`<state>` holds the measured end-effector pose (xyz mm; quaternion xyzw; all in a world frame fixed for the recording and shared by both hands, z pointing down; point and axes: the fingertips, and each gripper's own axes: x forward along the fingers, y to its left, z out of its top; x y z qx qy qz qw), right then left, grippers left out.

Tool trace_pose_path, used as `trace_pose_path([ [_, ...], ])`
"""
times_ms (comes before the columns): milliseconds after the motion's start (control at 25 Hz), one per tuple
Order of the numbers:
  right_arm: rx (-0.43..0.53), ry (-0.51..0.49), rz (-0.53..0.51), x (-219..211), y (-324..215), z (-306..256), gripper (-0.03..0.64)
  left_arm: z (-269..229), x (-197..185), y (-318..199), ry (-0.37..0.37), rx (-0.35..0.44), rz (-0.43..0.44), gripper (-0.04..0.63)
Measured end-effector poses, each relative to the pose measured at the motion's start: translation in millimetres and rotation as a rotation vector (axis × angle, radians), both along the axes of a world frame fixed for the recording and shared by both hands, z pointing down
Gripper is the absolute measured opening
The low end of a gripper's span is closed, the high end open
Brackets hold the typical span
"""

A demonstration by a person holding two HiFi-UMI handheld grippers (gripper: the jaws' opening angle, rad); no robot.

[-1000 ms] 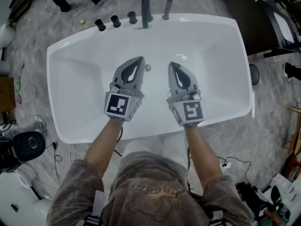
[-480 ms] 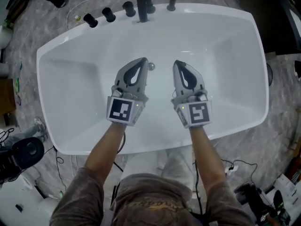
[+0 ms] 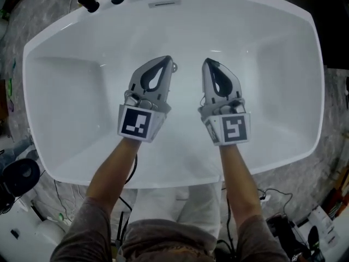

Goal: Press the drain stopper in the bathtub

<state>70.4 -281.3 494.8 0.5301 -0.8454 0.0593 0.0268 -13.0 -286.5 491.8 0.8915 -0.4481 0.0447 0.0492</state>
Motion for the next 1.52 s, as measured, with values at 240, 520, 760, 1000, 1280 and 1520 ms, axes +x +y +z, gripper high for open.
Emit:
trace_pose_path([
  [240, -0.016, -0.001, -0.033, -7, 1, 54, 0.000, 55, 0, 5, -0.012, -0.008, -0.020, 0.002],
  [520, -0.032, -0.012, -0.037, -16, -2, 114, 0.000, 110, -5, -2, -0.007, -0.036, -0.042, 0.002],
  [760, -0.044, -0.024, -0.048, -23, -11, 154, 0.000, 152, -11, -14, -0.013, -0.048, -0.058, 0.002],
  [1000, -0.032, -0.026, -0.072, -27, -24, 189, 0.000, 193, -5, -25, -0.016, -0.061, -0.067, 0.002],
  [1280, -0.064, -0.010, -0.103, -24, -29, 231, 0.000, 234, 8, -24, -0.013, -0.105, -0.087, 0.002],
  [1520, -0.093, -0.017, -0.106, -30, -24, 250, 0.000, 274, 8, -33, -0.032, -0.202, -0.089, 0.002],
])
